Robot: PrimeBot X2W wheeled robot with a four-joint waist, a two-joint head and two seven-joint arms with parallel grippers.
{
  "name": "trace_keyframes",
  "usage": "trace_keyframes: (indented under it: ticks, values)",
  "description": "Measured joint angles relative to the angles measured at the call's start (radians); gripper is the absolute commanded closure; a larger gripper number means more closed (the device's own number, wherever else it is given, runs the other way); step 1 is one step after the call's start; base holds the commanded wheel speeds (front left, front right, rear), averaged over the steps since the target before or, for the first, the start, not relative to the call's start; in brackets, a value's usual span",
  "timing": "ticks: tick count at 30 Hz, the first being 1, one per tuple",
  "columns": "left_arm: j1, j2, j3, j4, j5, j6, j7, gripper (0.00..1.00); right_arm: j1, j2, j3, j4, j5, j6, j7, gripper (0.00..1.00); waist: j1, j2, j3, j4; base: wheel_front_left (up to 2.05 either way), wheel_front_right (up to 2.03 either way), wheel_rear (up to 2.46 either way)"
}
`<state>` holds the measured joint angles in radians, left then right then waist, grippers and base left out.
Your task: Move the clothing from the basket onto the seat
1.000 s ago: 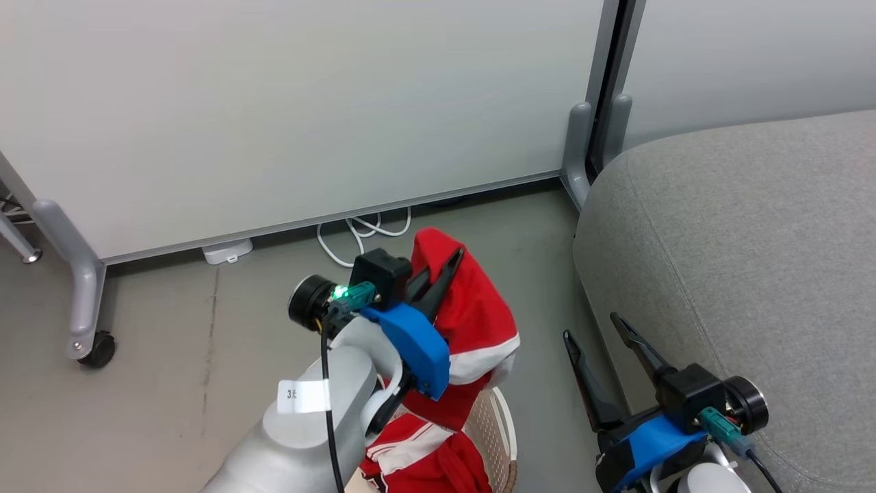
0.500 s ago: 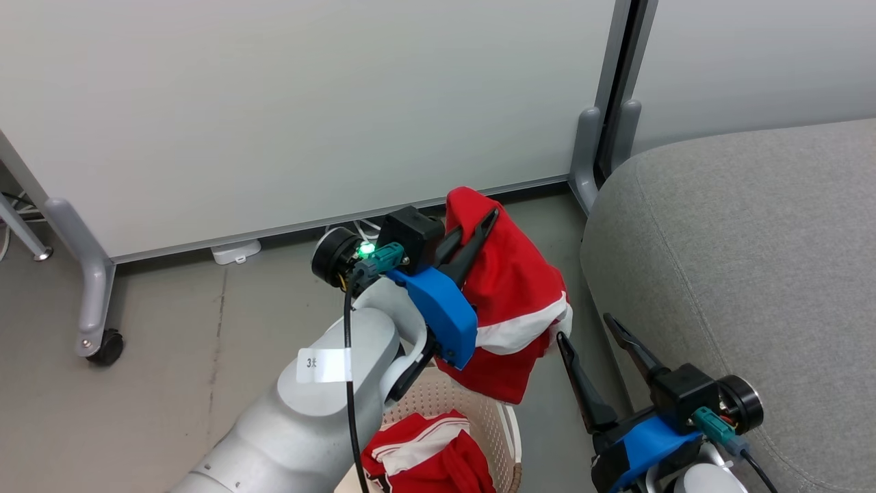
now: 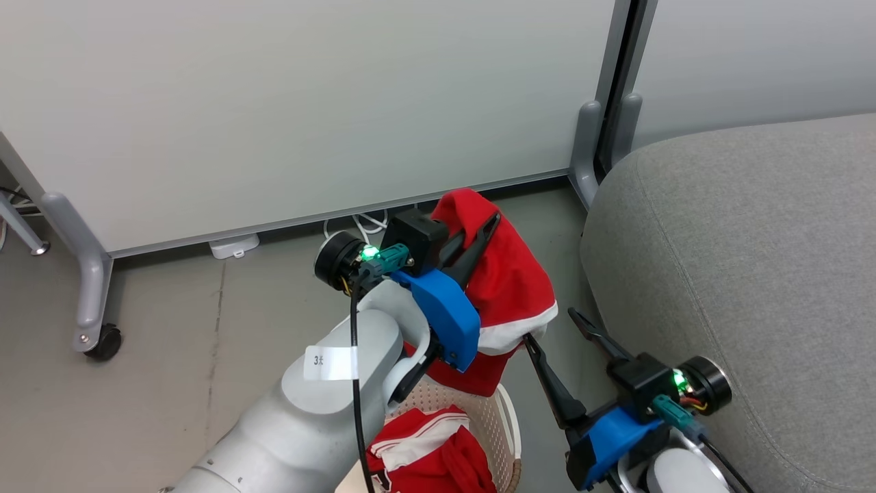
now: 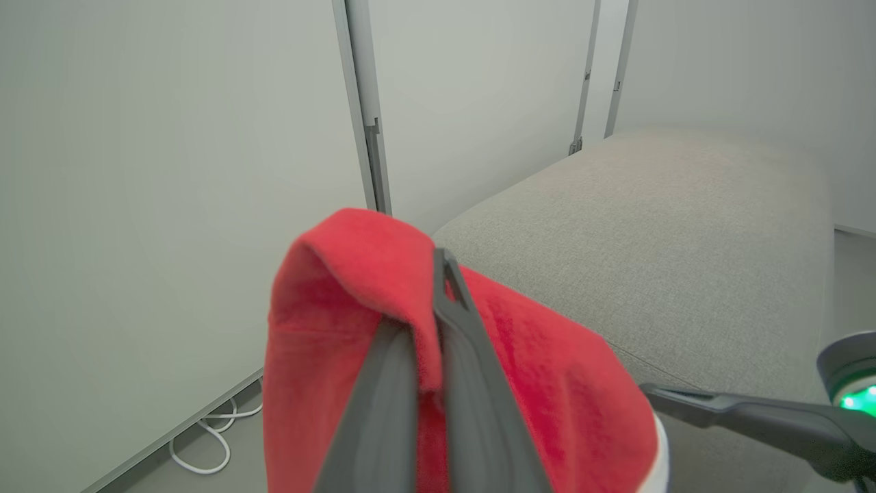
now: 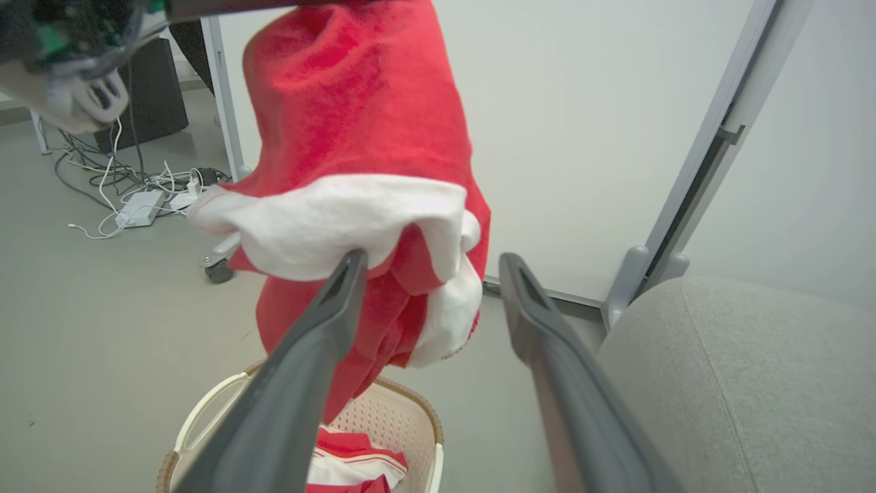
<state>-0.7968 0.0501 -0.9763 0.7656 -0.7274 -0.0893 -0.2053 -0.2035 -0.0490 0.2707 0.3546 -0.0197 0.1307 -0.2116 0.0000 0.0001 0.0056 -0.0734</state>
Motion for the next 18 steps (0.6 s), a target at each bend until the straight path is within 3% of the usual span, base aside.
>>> trace_keyframes:
  ticks: [9,18]
  values:
    - [-0.016,0.000,-0.041,-0.010,-0.030,0.001,-0.002,1.00,-0.165,0.000,0.053,0.160,-0.018,0.000,-0.002,0.00,0.0000,0.0000,0.019,0.015,0.00,0.00,0.00]
    - [-0.027,0.000,-0.087,-0.028,-0.063,0.001,-0.003,1.00,-0.296,0.000,0.123,0.317,0.069,0.000,-0.020,0.00,0.0000,0.0000,0.023,0.037,0.00,0.00,0.00]
